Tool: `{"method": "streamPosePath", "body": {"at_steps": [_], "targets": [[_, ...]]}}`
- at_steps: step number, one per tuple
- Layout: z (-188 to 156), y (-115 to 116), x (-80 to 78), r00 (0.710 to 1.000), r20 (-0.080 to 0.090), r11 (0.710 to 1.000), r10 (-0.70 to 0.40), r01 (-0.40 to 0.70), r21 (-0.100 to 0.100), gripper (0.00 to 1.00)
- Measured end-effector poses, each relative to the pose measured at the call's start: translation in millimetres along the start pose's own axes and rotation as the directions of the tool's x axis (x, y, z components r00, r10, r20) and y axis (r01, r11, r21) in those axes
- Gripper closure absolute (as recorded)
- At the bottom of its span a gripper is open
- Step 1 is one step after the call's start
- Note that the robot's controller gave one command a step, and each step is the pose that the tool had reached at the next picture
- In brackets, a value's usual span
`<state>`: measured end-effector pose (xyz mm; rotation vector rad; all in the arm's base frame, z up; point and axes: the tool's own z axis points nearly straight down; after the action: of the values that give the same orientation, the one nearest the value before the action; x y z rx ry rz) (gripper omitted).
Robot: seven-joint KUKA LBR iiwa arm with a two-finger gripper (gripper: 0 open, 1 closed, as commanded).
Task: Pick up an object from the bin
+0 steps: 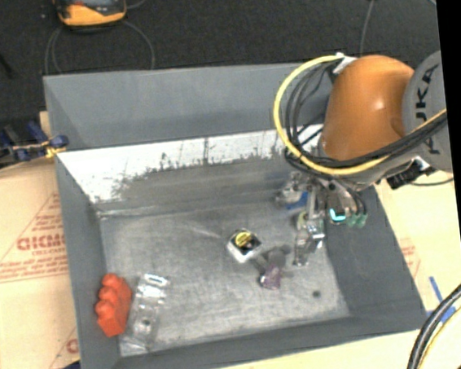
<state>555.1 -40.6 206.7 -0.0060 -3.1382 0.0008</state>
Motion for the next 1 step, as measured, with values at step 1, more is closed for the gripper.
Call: {"method": "streamPosePath", "body": {"at_steps": [1], "targets": [[133.9,-14.0,22.4,0.948,0.014,0.948,-0.318,0.318,0.005,0.0]]}}
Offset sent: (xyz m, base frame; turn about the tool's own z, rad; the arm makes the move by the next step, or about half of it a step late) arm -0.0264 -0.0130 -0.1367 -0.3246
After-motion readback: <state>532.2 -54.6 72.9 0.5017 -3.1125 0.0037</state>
